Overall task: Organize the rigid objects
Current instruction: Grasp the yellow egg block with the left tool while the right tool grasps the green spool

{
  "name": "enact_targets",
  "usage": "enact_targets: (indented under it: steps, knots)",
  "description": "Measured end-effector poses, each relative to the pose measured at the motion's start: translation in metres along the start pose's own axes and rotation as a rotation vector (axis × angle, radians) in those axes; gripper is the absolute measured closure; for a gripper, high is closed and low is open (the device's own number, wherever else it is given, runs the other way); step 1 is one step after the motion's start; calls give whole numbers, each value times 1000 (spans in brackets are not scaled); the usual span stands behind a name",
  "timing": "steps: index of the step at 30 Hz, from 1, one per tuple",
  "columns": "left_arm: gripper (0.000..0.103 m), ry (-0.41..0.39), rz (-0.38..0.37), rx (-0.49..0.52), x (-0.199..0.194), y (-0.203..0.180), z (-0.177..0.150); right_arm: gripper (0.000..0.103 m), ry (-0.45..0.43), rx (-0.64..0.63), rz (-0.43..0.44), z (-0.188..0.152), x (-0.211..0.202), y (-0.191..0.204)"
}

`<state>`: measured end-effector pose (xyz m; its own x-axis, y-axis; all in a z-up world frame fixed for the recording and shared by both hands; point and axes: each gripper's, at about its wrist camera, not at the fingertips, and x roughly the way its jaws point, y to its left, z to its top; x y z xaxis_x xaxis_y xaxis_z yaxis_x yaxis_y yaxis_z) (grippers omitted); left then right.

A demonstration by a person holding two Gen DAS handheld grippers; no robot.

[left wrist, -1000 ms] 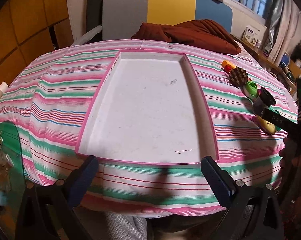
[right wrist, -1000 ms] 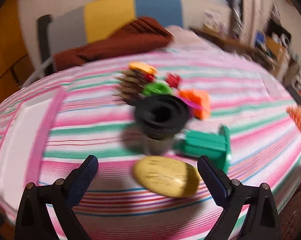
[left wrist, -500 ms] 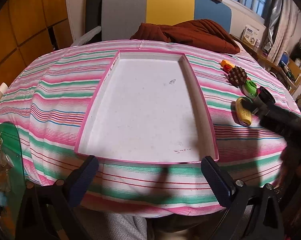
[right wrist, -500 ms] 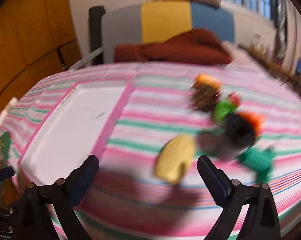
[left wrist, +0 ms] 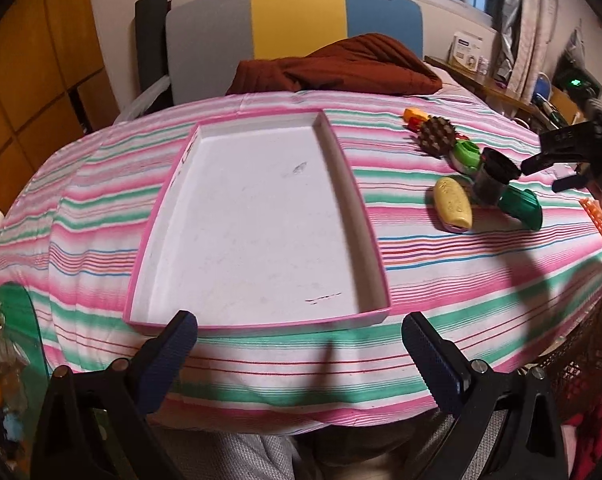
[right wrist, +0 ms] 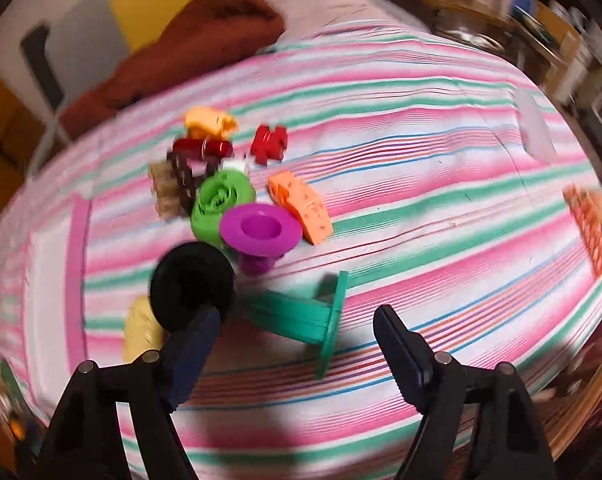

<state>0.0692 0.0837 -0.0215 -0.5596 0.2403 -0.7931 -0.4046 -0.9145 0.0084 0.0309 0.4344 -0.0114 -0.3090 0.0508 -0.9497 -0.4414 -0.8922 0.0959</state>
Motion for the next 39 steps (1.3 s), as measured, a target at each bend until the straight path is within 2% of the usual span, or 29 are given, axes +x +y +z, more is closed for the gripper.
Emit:
enact_targets:
  steps: [2, 3, 5, 9, 11, 21, 24, 26, 28, 29, 30, 33, 35, 39]
  knots:
    - [0, 0, -2, -4, 0, -1, 0, 28, 16, -99, -8, 4, 1, 9]
    - [0, 4, -4, -9, 1, 0, 1, 28, 34, -209, -38, 4, 3, 19]
    - [0, 15, -4, -19, 3, 2, 0, 28, 30, -347, -79, 3, 2, 29]
    - [0, 24, -1, -33, 4, 3, -1, 43, 21, -527, -138, 2, 1, 34]
    - [0, 19, 4, -36, 2, 4, -1, 48, 31, -571, -133, 5, 3, 30]
    - [0, 29, -7, -26, 5, -1, -1, 48, 81, -713, -98, -9, 24, 32]
    - [0, 28, -14, -15, 5, -5, -1, 48, 116, -759, -141, -13, 42, 42]
    - [0, 22, -15, -12, 4, -5, -1, 48, 116, -783, -203, -13, 53, 49]
    - [0, 17, -22, -14, 3, -5, 1, 51, 117, -760, -218, -9, 58, 51]
    - [0, 17, -28, -17, 3, -4, 1, 58, 121, -730, -197, -5, 60, 50]
    - [0, 19, -34, -18, 4, -5, 2, 70, 140, -695, -159, -1, 63, 49]
    - [0, 26, -38, -2, 6, -10, 4, 72, 158, -614, -117, 7, 69, 44]
    - [0, 24, -40, 18, 7, -15, 6, 73, 121, -537, -84, 16, 65, 39]
    - [0, 5, -51, 54, 7, -29, 20, 74, 103, -259, 67, 34, 69, 10]
